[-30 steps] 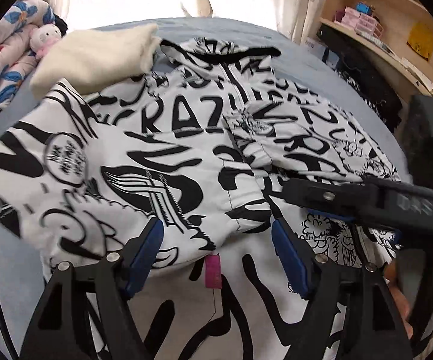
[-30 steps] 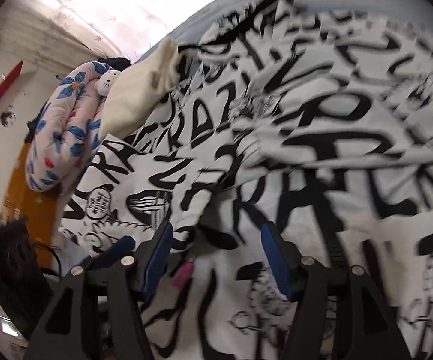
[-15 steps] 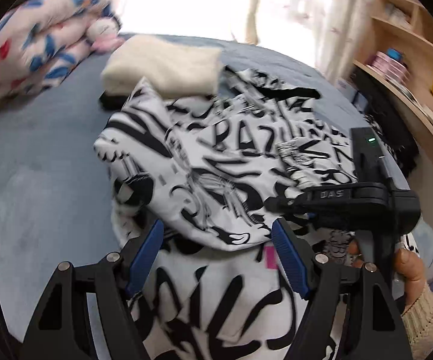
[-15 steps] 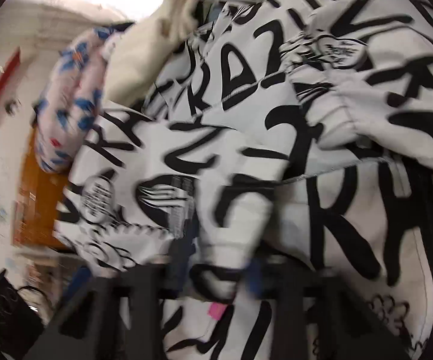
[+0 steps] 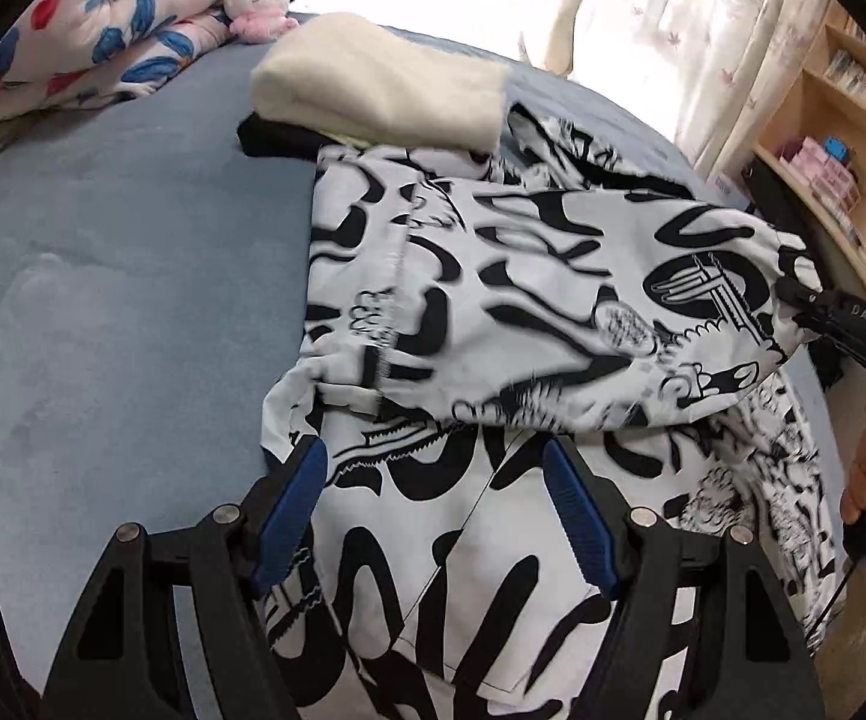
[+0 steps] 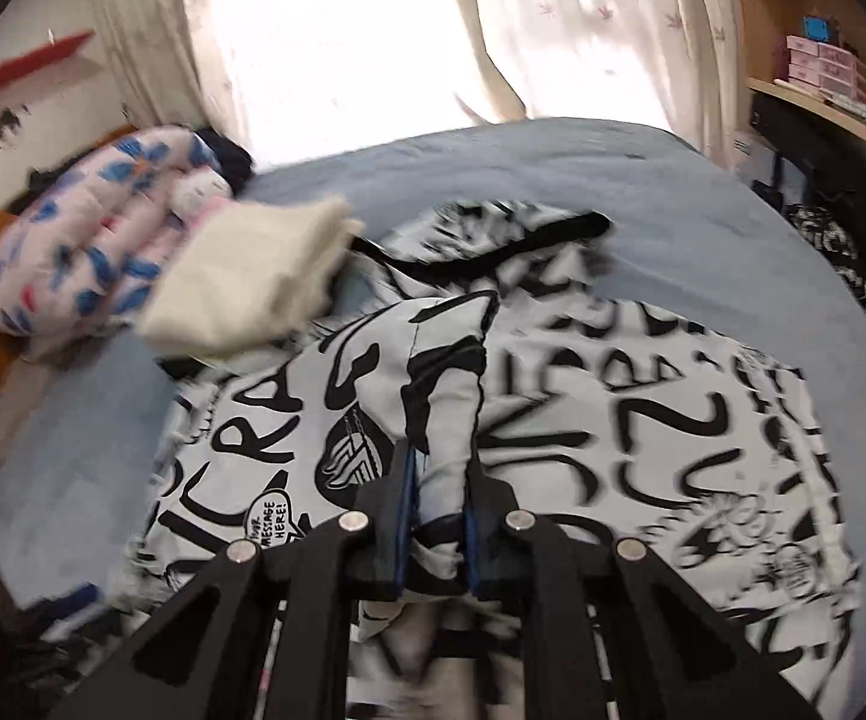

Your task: Fold large clothes

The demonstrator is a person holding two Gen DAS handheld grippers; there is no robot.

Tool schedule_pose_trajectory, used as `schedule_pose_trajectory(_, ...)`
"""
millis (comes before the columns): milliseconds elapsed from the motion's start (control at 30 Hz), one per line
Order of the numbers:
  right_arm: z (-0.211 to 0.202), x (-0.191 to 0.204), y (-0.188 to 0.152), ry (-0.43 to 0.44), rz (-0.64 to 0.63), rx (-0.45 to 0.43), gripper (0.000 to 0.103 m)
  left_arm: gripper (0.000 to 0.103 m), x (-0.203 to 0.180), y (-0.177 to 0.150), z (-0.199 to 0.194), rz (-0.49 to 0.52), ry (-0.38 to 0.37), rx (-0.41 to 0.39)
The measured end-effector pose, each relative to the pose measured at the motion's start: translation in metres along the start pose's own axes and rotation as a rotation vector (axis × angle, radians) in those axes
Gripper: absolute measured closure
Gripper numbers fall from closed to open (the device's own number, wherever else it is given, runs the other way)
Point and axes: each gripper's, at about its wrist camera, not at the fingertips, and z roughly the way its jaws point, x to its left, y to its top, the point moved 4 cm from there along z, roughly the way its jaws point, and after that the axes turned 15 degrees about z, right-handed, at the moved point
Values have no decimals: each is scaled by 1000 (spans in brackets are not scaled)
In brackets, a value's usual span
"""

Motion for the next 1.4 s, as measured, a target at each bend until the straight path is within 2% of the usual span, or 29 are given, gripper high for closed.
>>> schedule_pose_trajectory(100,38,-22,-17,-62,-6,114,86,30,-1,-2,19,15,18,47)
schedule_pose_trajectory(167,54,-39,-25,-93,35,179,70,30,2,-3,27,14,24,65)
schedule_pose_trajectory(300,53,-68,-26,34,196,230,57,30,12,5,30,7,15,62)
schedule_pose_trajectory(367,51,-74,-21,43,220,225,51,30,21,15,33,-4,9,60)
schedule_pose_trajectory(533,57,-75,-11,49,231,232,50,30,44,52,50,-51,-36,54)
schedule_pose_trajectory(633,70,-71,-4,37,230,239,50,30,58,75,71,-47,-10,70)
schedule_pose_trajectory(733,88,-71,-1,49,248,269,50,30,73,91,100,-74,-10,111)
schedule_pose_trajectory(867,108,-72,0,51,245,288,50,30,85,100,142,-117,-51,177)
schedule_pose_trajectory(900,110,-70,0,46,230,285,51,32,87,102,148,-134,-62,178)
schedule_pose_trajectory(933,111,-67,0,37,205,280,61,39,88,104,151,-138,-70,169)
schedule_pose_trajectory(967,111,-64,1,24,180,274,69,60,86,107,152,-128,-89,159)
schedule_pose_trajectory(1000,107,-60,5,18,157,252,72,70,84,109,152,-119,-88,158)
schedule_pose_trajectory(1033,102,-55,9,19,136,223,83,77,81,112,150,-101,-56,147)
schedule_pose_trajectory(1067,94,-48,16,19,103,170,86,96,80,115,147,-79,-12,132)
schedule_pose_trajectory(1167,79,-30,35,21,20,17,86,97,72,121,140,-32,54,79)
schedule_pose_trajectory(1233,91,-24,40,-23,-8,-18,86,97,73,123,142,-26,93,59)
schedule_pose_trajectory(1267,106,-25,37,-63,-21,3,86,96,74,121,147,-35,108,59)
schedule_pose_trajectory(1333,140,-36,25,-142,-13,99,83,95,76,119,156,-34,123,66)
schedule_pose_trajectory(1367,155,-44,17,-152,15,166,78,94,75,118,158,-30,124,65)
schedule_pose_trajectory(1400,157,-48,16,-131,44,174,77,93,75,118,158,-26,123,64)
